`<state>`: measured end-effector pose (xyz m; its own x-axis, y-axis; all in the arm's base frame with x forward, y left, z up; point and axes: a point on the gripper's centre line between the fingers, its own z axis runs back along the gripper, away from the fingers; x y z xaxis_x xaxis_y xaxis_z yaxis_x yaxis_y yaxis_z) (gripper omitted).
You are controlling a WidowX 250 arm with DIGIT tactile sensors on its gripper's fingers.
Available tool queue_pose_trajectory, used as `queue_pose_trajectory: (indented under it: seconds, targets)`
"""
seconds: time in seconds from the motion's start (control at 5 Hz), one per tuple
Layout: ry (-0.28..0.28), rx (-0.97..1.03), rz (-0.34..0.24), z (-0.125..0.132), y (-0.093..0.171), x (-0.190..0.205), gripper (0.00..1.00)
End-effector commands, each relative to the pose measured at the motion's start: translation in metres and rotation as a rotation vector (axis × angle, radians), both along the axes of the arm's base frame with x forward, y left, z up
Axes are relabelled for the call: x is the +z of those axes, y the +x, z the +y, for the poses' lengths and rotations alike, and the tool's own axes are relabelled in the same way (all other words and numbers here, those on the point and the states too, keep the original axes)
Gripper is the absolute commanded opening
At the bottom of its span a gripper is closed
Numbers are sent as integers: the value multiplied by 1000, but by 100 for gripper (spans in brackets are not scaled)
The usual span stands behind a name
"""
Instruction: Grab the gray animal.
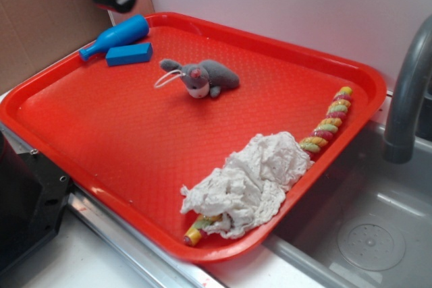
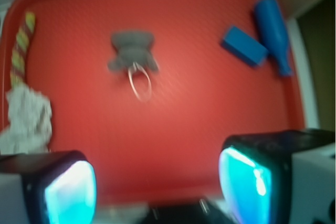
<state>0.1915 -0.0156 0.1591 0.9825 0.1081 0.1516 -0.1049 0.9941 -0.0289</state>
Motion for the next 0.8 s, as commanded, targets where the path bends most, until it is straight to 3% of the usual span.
queue_pose_trajectory:
  seconds: [0.0, 0.2, 0.6]
  targets:
    - [-16, 160, 0, 6, 64, -50, 100]
    - [-37, 303, 65, 14, 73, -71, 100]
    - [-78, 278, 67, 0, 102, -107, 100]
